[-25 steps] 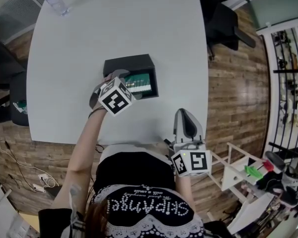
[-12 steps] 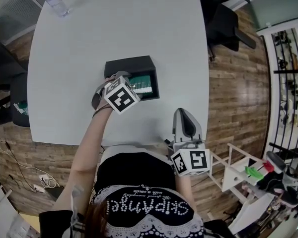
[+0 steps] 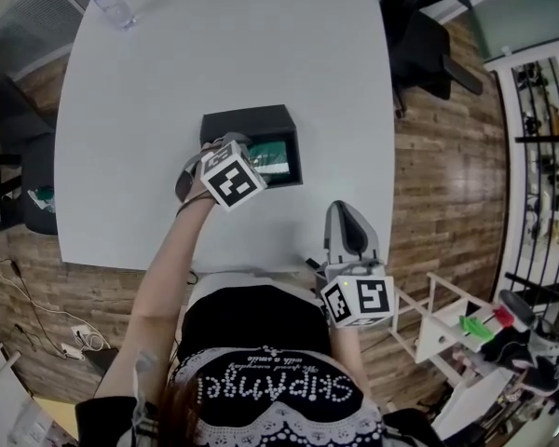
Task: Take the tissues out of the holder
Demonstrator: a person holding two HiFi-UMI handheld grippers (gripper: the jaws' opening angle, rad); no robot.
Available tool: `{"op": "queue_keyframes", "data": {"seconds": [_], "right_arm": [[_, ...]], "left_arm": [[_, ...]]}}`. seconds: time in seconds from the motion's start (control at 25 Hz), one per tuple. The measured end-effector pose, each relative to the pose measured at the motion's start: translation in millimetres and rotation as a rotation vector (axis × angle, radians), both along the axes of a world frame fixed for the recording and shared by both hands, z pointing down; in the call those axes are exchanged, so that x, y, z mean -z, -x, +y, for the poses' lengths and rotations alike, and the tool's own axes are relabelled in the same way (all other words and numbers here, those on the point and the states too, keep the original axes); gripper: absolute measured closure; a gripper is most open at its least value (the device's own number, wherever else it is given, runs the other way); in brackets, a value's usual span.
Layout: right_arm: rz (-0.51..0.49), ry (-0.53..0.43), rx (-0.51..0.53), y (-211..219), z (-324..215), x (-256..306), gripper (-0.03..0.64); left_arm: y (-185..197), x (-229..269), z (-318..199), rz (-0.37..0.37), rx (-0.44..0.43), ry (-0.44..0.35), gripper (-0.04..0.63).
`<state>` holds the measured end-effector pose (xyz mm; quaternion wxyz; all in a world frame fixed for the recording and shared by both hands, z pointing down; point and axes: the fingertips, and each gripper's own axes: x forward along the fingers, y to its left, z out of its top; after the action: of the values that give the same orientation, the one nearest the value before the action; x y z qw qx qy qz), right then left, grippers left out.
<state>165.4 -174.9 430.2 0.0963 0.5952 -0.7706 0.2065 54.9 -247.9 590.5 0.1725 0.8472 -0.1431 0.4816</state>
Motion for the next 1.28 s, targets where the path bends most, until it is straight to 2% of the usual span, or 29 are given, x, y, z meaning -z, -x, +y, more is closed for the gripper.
{"op": "queue_keyframes", "data": {"seconds": [0.68,0.92,1.28], "right_arm": [[-0.004,-0.013,0.025,6,-5,2,0.581],[-0.003,-0.021,0.015,1,-2,5,0.581],[0.002,-0.042,0.009,-1,4,12,0.581]], "left_arm": [[-1,3,-1,0.003,0.007,-0.02,0.244],[-2,13,-1,0.026,0.016,-0.032,0.244],[6,42,-6,0.075,0.071,-0.091,0.245]]}}
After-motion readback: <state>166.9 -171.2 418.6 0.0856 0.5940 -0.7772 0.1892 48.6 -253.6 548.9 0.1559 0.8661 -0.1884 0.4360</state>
